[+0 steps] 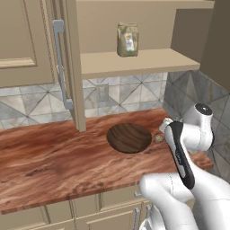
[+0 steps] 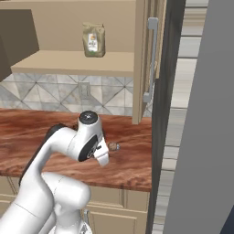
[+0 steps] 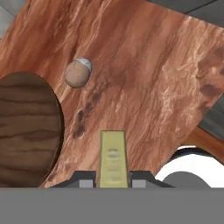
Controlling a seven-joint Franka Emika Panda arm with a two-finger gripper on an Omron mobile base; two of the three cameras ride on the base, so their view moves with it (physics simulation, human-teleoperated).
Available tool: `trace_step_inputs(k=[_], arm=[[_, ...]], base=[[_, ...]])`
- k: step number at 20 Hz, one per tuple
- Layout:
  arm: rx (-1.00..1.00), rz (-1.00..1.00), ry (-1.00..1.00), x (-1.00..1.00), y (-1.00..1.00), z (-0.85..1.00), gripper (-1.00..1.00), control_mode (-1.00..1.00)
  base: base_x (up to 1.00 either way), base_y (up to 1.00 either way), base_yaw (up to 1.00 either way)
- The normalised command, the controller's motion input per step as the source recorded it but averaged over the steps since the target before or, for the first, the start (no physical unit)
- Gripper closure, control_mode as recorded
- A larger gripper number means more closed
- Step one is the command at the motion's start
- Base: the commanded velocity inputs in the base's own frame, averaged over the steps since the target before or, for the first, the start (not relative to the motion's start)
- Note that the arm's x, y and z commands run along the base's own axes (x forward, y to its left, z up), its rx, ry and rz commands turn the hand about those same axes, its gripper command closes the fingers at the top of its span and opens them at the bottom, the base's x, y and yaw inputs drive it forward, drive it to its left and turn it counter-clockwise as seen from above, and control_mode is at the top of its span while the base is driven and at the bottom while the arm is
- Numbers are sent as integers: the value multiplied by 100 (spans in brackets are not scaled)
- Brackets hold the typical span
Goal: Pick the egg and butter from the fridge and place them by the bowl for mixing.
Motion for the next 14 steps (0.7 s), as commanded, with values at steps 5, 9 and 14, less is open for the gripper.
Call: trace_step_inputs(k=[5,9,14], arm=[[0,0,4,34,-1,-50,100,-100],[0,0,11,38,0,-49,100,-100],[0,0,10,45,-5,-37,100,-100]], base=[[0,0,0],[0,0,0],[0,0,0]])
